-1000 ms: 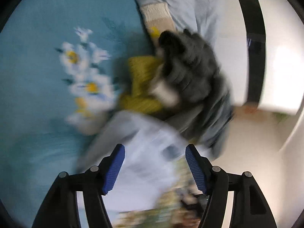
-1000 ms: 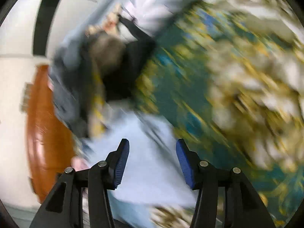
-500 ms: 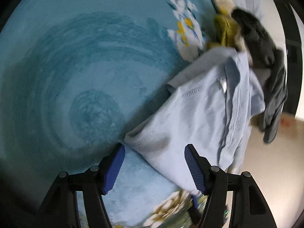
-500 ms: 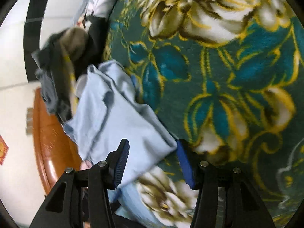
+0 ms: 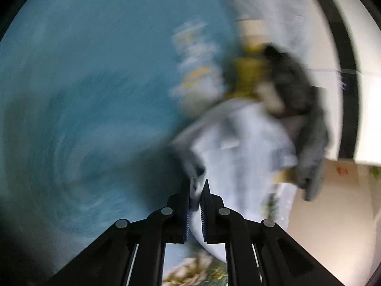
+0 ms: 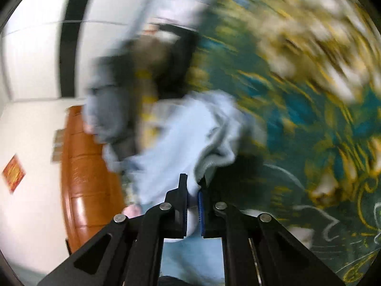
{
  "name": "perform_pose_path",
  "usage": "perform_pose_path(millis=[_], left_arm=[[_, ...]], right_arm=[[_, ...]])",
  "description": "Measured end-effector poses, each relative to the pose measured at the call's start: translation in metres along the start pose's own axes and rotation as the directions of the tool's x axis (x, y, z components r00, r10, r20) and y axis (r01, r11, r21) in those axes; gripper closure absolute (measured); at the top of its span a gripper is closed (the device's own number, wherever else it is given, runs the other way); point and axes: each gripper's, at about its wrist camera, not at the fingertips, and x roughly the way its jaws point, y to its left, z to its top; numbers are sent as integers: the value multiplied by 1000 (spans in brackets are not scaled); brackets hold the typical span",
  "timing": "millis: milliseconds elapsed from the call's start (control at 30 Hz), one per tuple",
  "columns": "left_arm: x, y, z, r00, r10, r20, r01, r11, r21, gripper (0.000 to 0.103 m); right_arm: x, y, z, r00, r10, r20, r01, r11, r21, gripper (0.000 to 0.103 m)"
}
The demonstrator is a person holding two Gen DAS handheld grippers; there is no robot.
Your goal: Fold clothes
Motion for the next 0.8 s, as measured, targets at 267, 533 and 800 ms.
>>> perform_pose_path(millis=[267, 533, 800], left_arm=[[-96, 1, -14, 992, 124, 1, -121, 963, 240, 95], [-75, 35, -46, 904, 426, -20, -397, 857, 329, 95], [-91, 43, -31, 908, 417, 30, -405, 860, 310, 95]], right_arm=[[-52, 22, -31, 999, -32, -37, 26, 988, -149, 96], [-25, -73, -73, 957, -251, -149, 258, 965, 34, 96], [3, 84, -73, 951, -309, 31, 285, 826, -486, 96]])
